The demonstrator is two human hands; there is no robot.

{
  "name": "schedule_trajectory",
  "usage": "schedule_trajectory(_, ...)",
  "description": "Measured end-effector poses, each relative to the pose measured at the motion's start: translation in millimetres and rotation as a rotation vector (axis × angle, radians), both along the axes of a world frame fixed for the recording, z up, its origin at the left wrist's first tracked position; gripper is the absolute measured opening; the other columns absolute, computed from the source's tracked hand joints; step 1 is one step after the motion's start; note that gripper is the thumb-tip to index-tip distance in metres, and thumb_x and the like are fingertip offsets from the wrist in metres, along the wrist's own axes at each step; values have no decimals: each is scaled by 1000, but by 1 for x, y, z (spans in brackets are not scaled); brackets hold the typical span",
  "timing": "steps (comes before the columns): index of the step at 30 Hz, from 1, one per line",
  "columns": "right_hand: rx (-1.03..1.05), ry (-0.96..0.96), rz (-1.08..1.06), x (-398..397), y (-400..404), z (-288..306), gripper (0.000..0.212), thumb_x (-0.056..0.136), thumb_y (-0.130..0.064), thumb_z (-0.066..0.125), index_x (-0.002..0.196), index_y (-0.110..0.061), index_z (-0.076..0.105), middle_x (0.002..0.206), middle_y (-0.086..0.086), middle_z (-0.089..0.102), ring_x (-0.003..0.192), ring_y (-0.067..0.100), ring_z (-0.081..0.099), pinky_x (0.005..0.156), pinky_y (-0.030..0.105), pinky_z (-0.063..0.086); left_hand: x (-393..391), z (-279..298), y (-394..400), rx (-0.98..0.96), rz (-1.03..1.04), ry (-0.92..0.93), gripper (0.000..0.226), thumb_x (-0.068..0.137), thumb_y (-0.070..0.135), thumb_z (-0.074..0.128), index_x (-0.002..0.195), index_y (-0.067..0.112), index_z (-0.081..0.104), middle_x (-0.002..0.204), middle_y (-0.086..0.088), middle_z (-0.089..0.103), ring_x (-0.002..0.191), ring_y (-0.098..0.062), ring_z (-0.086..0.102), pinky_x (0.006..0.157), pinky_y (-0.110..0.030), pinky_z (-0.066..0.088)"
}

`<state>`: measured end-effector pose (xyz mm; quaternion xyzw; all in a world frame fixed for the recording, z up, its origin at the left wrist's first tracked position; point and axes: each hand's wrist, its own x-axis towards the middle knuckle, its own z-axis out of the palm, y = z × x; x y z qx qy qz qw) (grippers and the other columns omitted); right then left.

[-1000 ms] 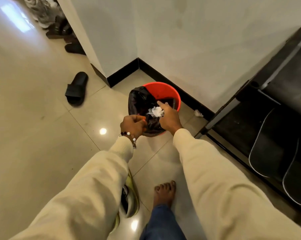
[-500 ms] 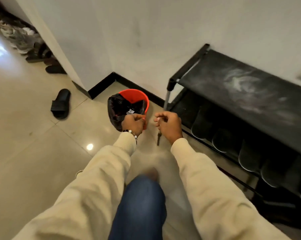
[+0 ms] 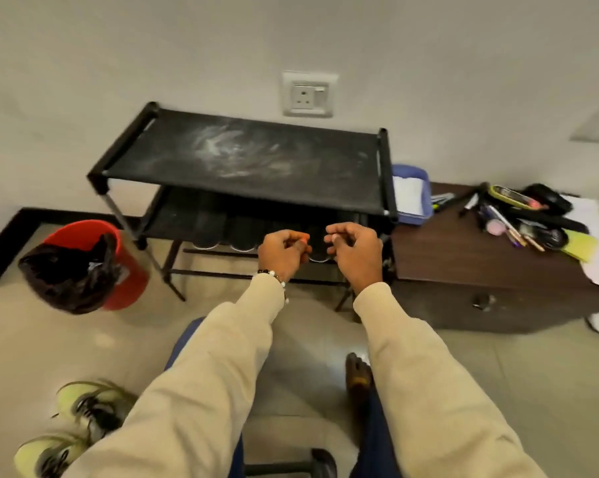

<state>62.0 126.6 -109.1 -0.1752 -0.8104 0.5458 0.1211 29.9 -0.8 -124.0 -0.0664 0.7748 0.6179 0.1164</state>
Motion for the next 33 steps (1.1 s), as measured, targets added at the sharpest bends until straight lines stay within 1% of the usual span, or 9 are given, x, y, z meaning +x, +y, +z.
schedule_trajectory(3,8,-48,-140,21,52,-10,24,90,-1,53,90,-17,71,84,3,71,73,14,65,65,18,53,6,-15,54,-55,-181,19,13,92,8,60,98,11,72,84,-5,72,77,-16,69,75,-27,57)
schedule_trajectory(9,-123,-134,-402,70,132,-36,21,89,4,52,92,-7,70,85,13,72,67,14,65,65,22,53,29,-55,141,-154,-507,4,15,90,4,60,94,11,72,75,-1,69,62,-11,64,64,-18,55)
schedule_trajectory(14,-159,-269,-423,130,197,-63,13,91,3,54,94,-1,66,77,12,66,59,12,58,51,12,45,58,-104,195,-228,-699,-23,14,89,4,60,88,13,70,72,-4,69,59,-16,64,65,-23,56)
schedule_trajectory(16,-159,-333,-472,153,221,-82,15,88,5,55,89,-3,67,75,11,66,55,13,56,50,15,44,69,-123,212,-267,-765,-66,15,88,3,59,87,11,70,74,-4,69,64,-18,63,69,-23,55)
schedule_trajectory(19,-169,-449,-537,190,250,-125,25,85,10,52,82,-8,69,73,9,67,56,16,56,51,18,45,87,-165,244,-300,-886,-174,22,87,-1,56,77,16,66,74,-5,67,78,-28,65,78,-36,57)
schedule_trajectory(23,-178,-644,-552,227,260,-191,15,84,5,60,93,-2,71,75,7,66,58,10,59,51,10,45,104,-223,275,-395,-967,-263,22,85,5,61,73,23,67,85,-10,71,80,-31,69,78,-38,59)
schedule_trajectory(25,-172,-776,-525,244,261,-234,15,84,-3,65,98,-5,71,81,7,69,66,12,62,60,13,48,114,-253,286,-436,-1005,-279,14,83,8,64,78,20,70,89,-11,73,84,-32,69,81,-38,57)
schedule_trajectory(28,-114,-970,-450,266,258,-291,22,84,-10,65,105,-6,69,102,13,70,96,29,64,82,28,48,126,-298,296,-531,-1098,-312,8,83,15,67,88,18,72,92,-9,73,90,-28,68,87,-33,54)
schedule_trajectory(33,-11,-1134,-379,284,244,-361,33,83,-15,66,114,-5,59,109,18,65,105,37,60,90,42,50,146,-366,301,-646,-1264,-390,28,83,22,70,110,18,70,109,-5,71,107,-22,63,97,-27,47)
